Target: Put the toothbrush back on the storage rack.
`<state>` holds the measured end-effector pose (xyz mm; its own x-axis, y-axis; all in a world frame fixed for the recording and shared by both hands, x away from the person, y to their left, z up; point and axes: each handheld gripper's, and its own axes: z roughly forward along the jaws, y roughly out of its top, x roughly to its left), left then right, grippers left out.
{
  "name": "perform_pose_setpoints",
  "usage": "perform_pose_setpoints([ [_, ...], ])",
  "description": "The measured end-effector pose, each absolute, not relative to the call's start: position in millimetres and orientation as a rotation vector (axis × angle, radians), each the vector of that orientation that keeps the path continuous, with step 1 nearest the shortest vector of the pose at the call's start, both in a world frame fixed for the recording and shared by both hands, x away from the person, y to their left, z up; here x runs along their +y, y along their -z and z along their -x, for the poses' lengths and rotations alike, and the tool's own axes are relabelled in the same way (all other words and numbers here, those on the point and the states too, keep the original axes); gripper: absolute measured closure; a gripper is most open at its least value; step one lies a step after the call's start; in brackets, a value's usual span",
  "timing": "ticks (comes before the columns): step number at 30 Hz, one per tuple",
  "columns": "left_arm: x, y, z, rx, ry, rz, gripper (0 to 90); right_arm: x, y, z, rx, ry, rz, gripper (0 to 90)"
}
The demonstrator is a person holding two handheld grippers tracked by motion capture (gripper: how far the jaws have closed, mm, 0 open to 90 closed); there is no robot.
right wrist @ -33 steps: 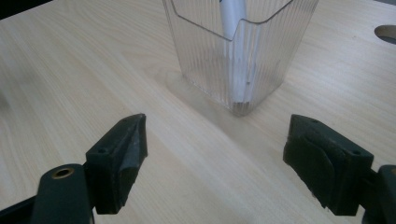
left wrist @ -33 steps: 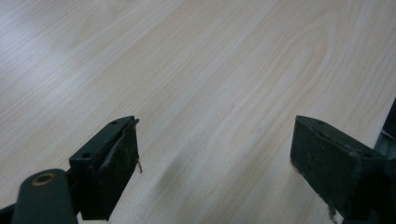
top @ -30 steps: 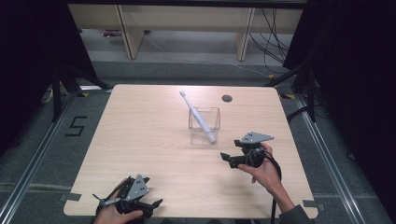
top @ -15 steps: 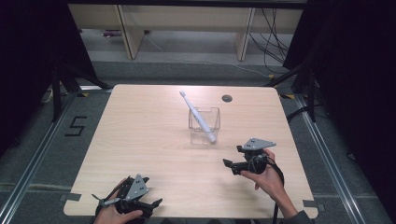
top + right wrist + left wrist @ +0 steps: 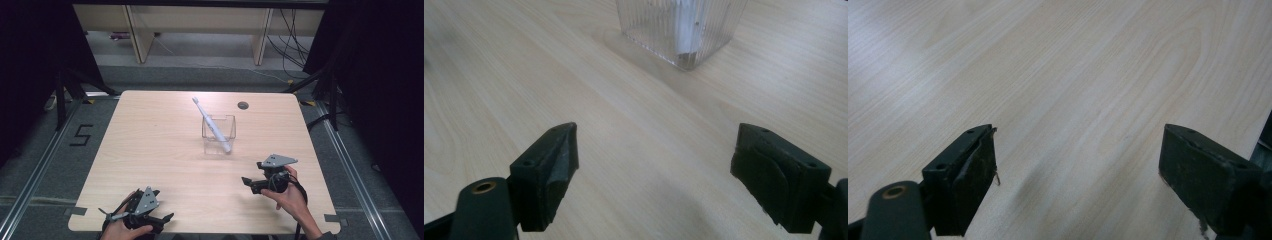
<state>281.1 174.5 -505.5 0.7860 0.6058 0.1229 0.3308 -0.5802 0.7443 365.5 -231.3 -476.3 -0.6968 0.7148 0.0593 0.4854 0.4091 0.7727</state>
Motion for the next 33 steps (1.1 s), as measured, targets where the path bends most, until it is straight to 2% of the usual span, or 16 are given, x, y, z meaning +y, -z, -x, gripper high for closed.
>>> perform_pose_setpoints([
  [33,174,506,-281,0.682,-0.473,-2.24,15.0,-248,494,-336,2.428,-1.071,-1.051,16.9],
])
